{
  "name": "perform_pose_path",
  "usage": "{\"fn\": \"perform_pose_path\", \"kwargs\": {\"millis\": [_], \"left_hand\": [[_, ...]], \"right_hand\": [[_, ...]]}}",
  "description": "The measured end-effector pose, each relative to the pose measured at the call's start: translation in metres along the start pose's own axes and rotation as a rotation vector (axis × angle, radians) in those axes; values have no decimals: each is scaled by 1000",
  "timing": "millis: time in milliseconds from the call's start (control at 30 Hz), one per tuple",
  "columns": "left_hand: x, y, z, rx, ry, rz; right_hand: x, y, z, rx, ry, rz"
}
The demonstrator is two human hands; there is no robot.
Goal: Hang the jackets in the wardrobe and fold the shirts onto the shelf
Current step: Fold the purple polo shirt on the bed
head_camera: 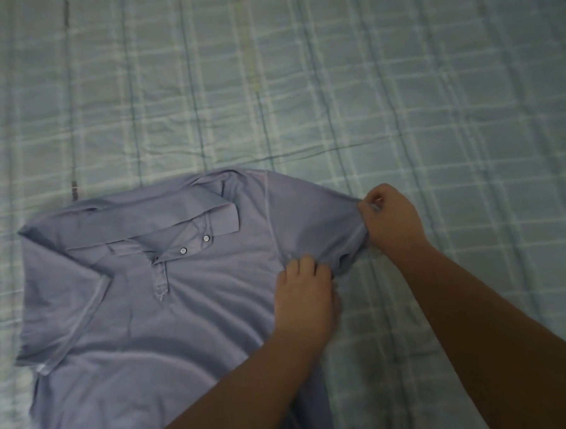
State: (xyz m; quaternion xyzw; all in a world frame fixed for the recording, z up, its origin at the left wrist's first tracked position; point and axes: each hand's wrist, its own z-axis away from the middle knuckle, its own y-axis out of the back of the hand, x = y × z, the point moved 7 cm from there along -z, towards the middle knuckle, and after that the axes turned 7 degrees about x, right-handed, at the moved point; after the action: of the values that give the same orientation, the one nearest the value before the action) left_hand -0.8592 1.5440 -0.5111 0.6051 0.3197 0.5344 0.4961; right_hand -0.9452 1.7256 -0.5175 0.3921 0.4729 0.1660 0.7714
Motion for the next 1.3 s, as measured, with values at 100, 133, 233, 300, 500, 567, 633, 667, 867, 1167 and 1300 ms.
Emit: {"fn": "perform_pose_path", "kwargs": {"millis": [100, 133, 233, 300, 500, 567, 633, 667, 867, 1167, 1300], "left_hand": [[13, -6, 2, -93, 50, 106], [16, -10, 3, -128, 71, 124], [16, -22, 1, -197, 141, 127], [16, -26, 1, -233, 160, 185], [1, 5, 10, -146, 248, 359], [-14, 20, 18, -114, 322, 458], [-35, 26, 27, -108, 462, 603], [-49, 27, 32, -97, 537, 675], [-126, 32, 61, -110, 739, 691], [-162, 39, 66, -114, 598, 390], [-135, 50, 60, 31, 155, 114]], "right_hand": [[-1, 2, -9, 11, -16, 1], [1, 0, -10, -1, -29, 10], [11, -11, -11, -32, -64, 47], [13, -15, -10, -33, -72, 64], [-20, -8, 5, 39, -64, -52], [-45, -7, 17, 49, -42, -111], [-75, -14, 30, 48, -13, -175], [-91, -21, 36, 40, 10, -203], [-155, -104, 74, -191, 111, -160], [-165, -160, 108, -231, 386, 54], [-146, -155, 96, -109, 653, 324]]}}
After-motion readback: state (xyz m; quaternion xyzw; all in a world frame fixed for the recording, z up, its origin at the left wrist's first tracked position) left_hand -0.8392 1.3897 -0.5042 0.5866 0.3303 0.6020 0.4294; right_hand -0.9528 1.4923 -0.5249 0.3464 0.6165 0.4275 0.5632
